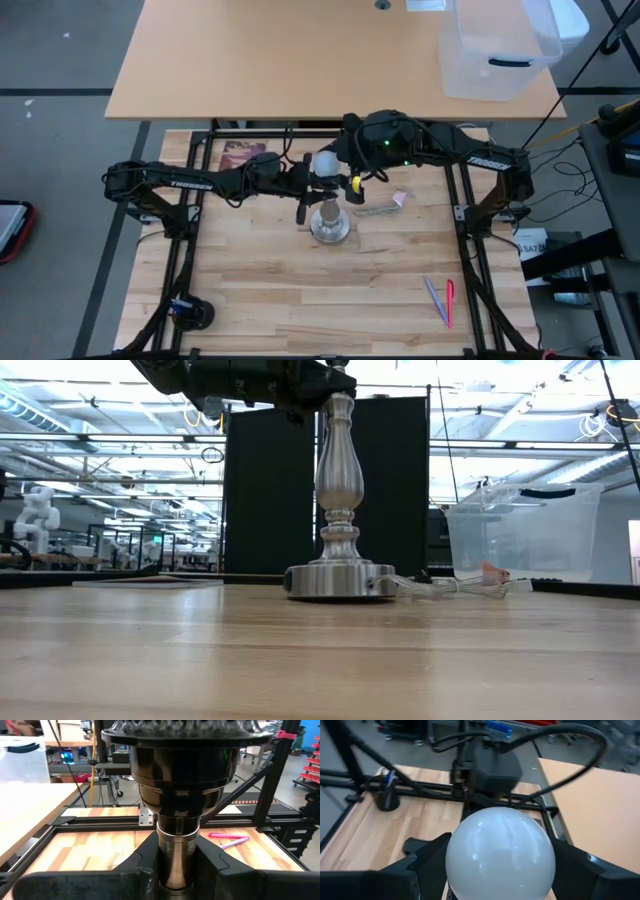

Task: Screw lightbulb
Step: Remove the lightbulb from the lamp

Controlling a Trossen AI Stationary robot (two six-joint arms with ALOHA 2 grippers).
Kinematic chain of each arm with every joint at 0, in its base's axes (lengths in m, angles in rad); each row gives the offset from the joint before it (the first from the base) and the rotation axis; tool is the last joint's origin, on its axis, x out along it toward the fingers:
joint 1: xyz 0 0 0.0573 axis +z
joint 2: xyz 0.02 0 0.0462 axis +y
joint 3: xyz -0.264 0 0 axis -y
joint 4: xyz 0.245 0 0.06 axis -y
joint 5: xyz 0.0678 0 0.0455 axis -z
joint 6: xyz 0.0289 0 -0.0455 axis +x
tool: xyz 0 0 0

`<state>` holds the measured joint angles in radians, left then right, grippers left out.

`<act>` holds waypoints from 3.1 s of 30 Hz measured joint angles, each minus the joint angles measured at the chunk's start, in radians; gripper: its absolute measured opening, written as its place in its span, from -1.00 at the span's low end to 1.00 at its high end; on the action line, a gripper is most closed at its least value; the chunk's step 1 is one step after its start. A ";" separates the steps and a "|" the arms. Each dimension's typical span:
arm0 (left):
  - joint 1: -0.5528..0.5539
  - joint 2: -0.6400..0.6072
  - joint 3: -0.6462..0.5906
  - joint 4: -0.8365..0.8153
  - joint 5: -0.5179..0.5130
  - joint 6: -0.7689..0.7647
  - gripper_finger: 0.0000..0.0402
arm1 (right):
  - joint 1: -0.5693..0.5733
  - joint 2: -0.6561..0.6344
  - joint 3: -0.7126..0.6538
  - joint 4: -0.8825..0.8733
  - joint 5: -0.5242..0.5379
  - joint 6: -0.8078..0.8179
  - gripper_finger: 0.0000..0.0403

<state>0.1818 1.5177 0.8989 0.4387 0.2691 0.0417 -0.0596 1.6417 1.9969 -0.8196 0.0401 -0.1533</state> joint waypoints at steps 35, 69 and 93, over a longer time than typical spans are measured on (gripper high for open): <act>0.018 0.000 0.001 -0.024 0.295 0.052 -0.64 | -0.214 0.095 -0.002 0.097 -0.905 -0.439 0.34; 0.017 0.000 0.002 -0.036 0.386 0.063 -0.64 | -0.259 0.102 0.001 0.143 -1.091 -0.488 0.35; 0.029 0.000 0.000 -0.044 0.503 0.098 -0.64 | -0.179 0.163 0.008 0.256 -1.094 -0.405 0.48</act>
<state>0.2111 1.5181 0.8986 0.3950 0.7717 0.1394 -0.2390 1.8046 2.0048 -0.5637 -1.0539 -0.5580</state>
